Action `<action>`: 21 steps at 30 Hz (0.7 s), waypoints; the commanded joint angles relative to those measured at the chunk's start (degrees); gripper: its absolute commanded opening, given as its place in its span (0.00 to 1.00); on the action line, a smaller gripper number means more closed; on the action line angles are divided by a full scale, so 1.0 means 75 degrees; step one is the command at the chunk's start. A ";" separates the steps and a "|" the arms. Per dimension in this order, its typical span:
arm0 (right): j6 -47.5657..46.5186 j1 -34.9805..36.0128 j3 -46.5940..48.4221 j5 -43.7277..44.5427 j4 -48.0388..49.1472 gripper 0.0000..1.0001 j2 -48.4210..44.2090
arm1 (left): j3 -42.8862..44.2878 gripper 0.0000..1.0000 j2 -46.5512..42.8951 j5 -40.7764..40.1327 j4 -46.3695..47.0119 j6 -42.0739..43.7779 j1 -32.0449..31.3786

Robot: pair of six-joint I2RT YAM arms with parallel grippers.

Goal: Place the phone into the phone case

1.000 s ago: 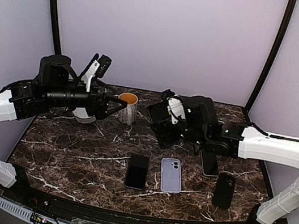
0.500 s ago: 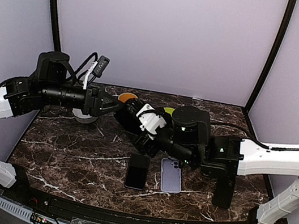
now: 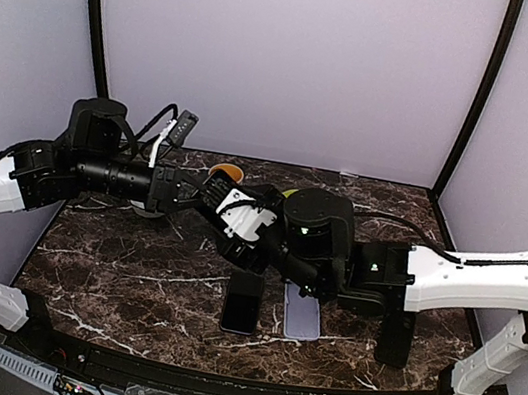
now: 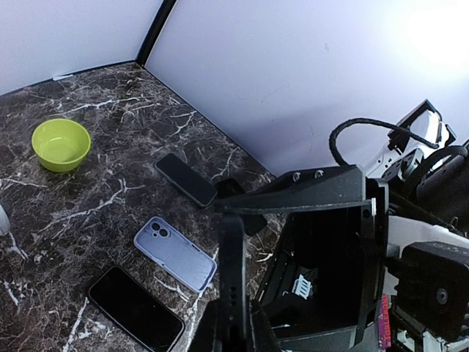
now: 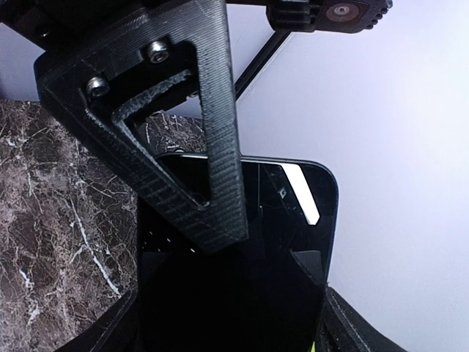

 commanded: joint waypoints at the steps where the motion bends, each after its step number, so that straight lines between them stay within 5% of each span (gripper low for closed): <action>1: -0.0228 0.0091 0.0458 0.0340 0.0697 0.37 0.0011 | -0.0230 0.00 -0.0056 0.0224 0.0022 0.0201 -0.0074; 4: -0.0162 0.0091 0.0335 0.0464 0.0789 0.46 -0.0052 | -0.0318 0.00 -0.0196 0.0198 0.0282 0.0291 -0.0074; 8: 0.0392 0.0064 0.0108 0.0560 0.0708 0.97 -0.0343 | -0.0612 0.00 -0.0743 -0.0426 0.1150 0.0533 -0.0074; 13: 0.2347 -0.0728 -0.0615 -0.1091 0.0822 0.98 -0.1340 | -0.1334 0.00 -0.1625 -0.1433 0.2953 0.0626 -0.0074; 21: 0.6298 -0.1910 -0.2914 -0.4040 0.4917 0.98 -0.2322 | -0.1881 0.00 -0.1859 -0.1926 0.5718 -0.0228 -0.0086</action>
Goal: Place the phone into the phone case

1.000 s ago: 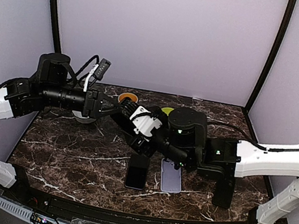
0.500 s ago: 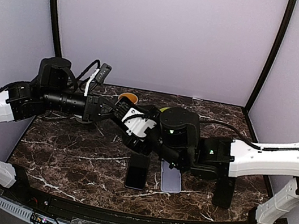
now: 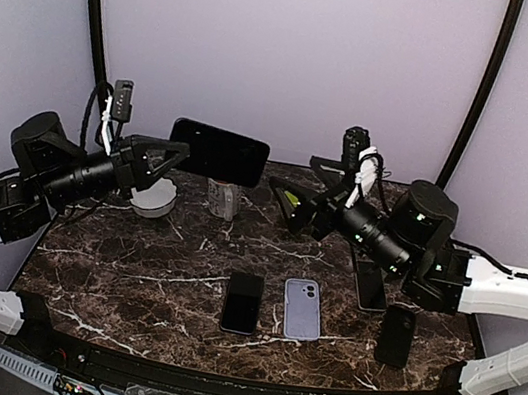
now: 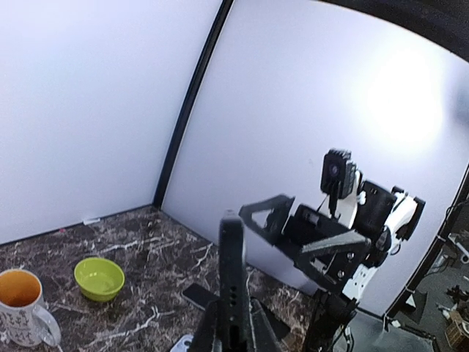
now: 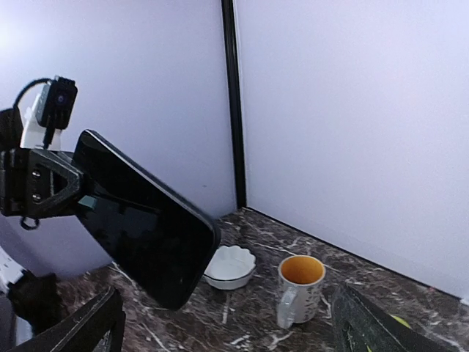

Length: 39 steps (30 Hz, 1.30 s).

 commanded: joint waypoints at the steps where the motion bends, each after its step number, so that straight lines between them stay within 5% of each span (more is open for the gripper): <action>1: 0.2730 -0.0231 -0.0556 -0.2001 0.2691 0.98 0.0139 | -0.0096 0.00 -0.0022 -0.0248 0.2613 -0.0698 -0.0030; 7: 0.3304 -0.0289 0.0222 -0.3083 0.2963 0.93 0.0802 | -0.0110 0.00 0.0451 0.0655 0.3496 -0.1579 -0.0109; 10: 0.3166 -0.0324 0.0520 -0.3507 0.2868 0.82 0.0911 | 0.0031 0.00 0.0637 0.1030 0.3398 -0.1420 -0.0319; 20: 0.3391 -0.0447 0.0793 -0.4263 0.2911 0.06 0.1120 | -0.0089 0.00 0.0729 0.1105 0.3431 -0.1101 -0.0516; 24: 0.2998 -0.0503 0.0755 -0.4270 0.2274 0.00 0.0746 | -0.0088 0.00 0.0579 0.0975 0.2820 -0.0742 -0.0522; 25: 0.2820 -0.0520 0.0757 -0.4284 0.1963 0.00 0.0572 | -0.0090 0.04 0.0533 0.0968 0.2469 -0.0599 -0.0517; 28: 0.1809 -0.0524 0.1143 -0.4602 -0.0261 0.00 0.0089 | 0.0056 0.49 0.0219 0.1081 0.1318 0.0670 -0.0519; 30: 0.0966 -0.0524 0.1690 -0.4828 -0.2246 0.00 -0.0085 | 0.0338 0.62 0.0033 0.0949 0.0044 0.1871 -0.0525; 33: -0.0017 -0.0508 0.2645 -0.4979 -0.4926 0.00 -0.0038 | 0.0914 0.69 0.0002 0.1125 -0.2048 0.3580 -0.0533; 39: -0.1168 -0.0304 0.4846 -0.4888 -0.8037 0.00 0.0748 | 0.1461 0.75 0.0697 0.2264 -0.3297 0.4280 -0.0663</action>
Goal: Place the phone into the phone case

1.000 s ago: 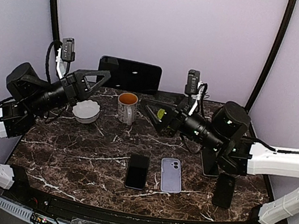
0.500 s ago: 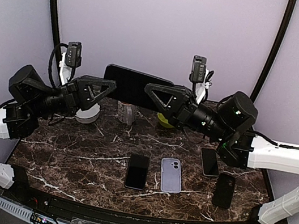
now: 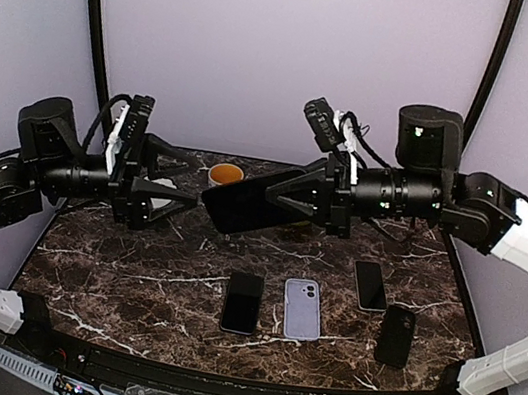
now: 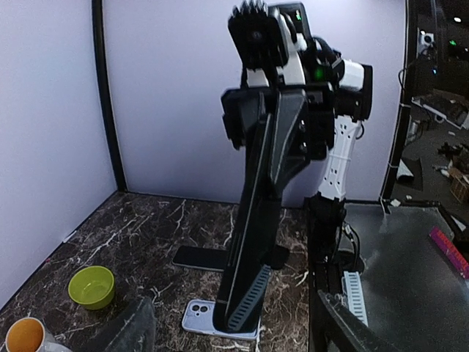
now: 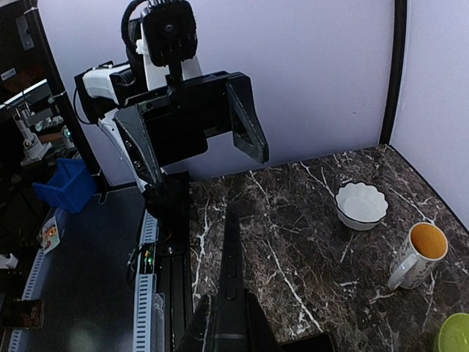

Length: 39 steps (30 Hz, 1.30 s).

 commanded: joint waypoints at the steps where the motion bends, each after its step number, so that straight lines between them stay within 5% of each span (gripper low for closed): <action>1: -0.1382 0.0238 0.1753 -0.0055 -0.2753 0.00 0.0553 | 0.0476 0.75 0.0570 0.0768 -0.1715 0.1233 -0.0153; 9: -0.1939 0.0703 0.3200 0.0195 -0.3951 0.00 0.1480 | 0.0806 0.61 0.1403 0.0852 -0.1621 0.1219 -0.0477; 15: -0.2084 0.0907 0.3706 0.0324 -0.4287 0.00 0.1715 | 0.0483 0.41 0.1381 0.1185 -0.1168 0.1117 -0.0661; 21: -0.2179 0.1014 0.4024 0.0472 -0.4469 0.00 0.1893 | 0.0324 0.03 0.1254 0.1195 -0.0858 0.1118 -0.0847; 25: -0.2243 0.1035 0.4124 0.0568 -0.4510 0.00 0.1961 | 0.0242 0.00 0.1156 0.1175 -0.0743 0.1132 -0.0907; 26: -0.2191 0.1035 0.4040 0.0674 -0.4378 0.10 0.1907 | 0.0209 0.00 0.1121 0.0999 -0.0605 0.1118 -0.0914; 28: -0.1860 0.1035 0.3651 0.1321 -0.3780 0.51 0.1627 | 0.0052 0.00 0.0954 0.0470 -0.0166 0.1036 -0.0920; 31: -0.0873 0.1035 0.2331 0.3270 -0.1851 0.84 0.1023 | -0.0456 0.00 0.0570 -0.0948 0.0822 0.0754 -0.0928; 39: 0.2422 0.1132 -0.0712 0.4574 0.4471 0.99 0.0730 | -0.1683 0.00 0.0094 -0.3238 0.4005 0.0199 -0.0983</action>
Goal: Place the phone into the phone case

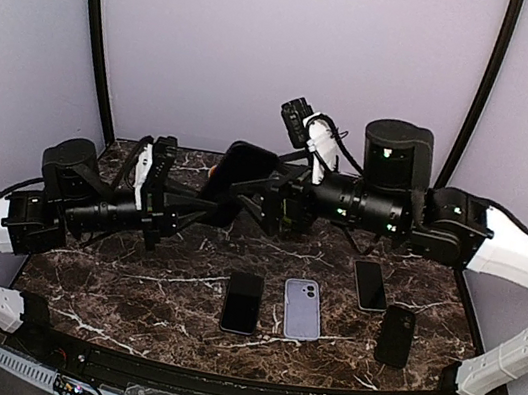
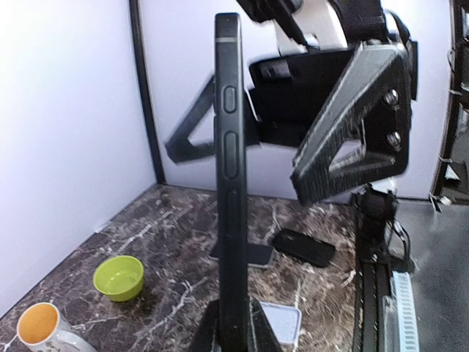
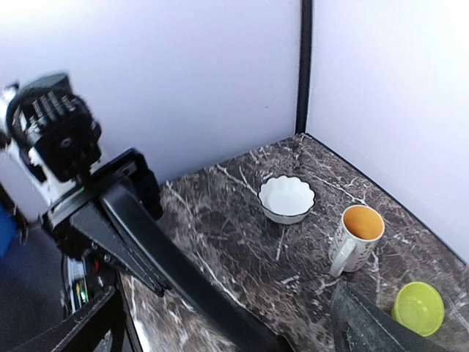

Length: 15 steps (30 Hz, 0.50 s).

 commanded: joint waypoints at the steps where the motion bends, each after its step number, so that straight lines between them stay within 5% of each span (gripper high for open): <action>1: 0.2149 0.0162 -0.0899 0.0868 0.4203 0.98 0.0224 | -0.0462 0.00 -0.0299 -0.1589 0.2697 -0.0318 -0.0092; 15: 0.3009 0.0360 0.0615 0.2300 0.3761 0.95 0.1991 | -0.0795 0.00 0.0004 -0.2653 0.3253 -0.0105 -0.0230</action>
